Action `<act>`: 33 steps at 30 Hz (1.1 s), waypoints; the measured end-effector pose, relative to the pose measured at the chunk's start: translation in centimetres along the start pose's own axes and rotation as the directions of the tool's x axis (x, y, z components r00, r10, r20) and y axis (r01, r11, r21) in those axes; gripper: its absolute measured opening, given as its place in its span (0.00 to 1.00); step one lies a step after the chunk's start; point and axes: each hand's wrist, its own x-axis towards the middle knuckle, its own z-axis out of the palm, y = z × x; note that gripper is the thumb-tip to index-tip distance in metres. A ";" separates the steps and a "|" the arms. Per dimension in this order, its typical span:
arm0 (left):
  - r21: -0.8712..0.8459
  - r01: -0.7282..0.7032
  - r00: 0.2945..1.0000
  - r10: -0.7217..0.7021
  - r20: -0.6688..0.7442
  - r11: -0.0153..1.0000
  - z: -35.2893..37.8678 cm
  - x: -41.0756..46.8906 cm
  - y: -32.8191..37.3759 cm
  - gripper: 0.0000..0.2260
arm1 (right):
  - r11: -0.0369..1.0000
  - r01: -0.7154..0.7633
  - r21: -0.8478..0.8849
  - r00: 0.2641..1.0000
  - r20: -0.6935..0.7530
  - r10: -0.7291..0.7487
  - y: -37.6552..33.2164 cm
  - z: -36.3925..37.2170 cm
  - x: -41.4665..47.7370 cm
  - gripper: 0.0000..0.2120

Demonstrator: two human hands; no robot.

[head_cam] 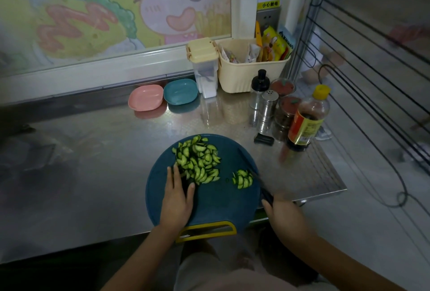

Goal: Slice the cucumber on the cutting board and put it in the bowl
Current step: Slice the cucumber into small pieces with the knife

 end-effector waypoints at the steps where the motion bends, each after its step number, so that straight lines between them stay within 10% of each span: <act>1: -0.010 0.008 1.000 -0.008 -0.012 1.000 -0.1 -0.1 0.1 0.32 | 0.999 -0.008 0.041 1.000 0.014 0.008 -0.5 0.2 -0.3 0.16; 23: 0.050 0.090 0.996 -0.089 -0.014 0.995 -3.7 4.2 1.3 0.24 | 0.866 0.074 0.494 0.980 0.125 -0.155 -2.6 -4.9 4.5 0.15; 33: 0.039 0.072 0.969 -0.079 0.235 0.997 -5.1 11.7 2.0 0.24 | 0.955 0.197 0.220 0.957 0.168 -0.236 -4.1 -7.1 8.4 0.13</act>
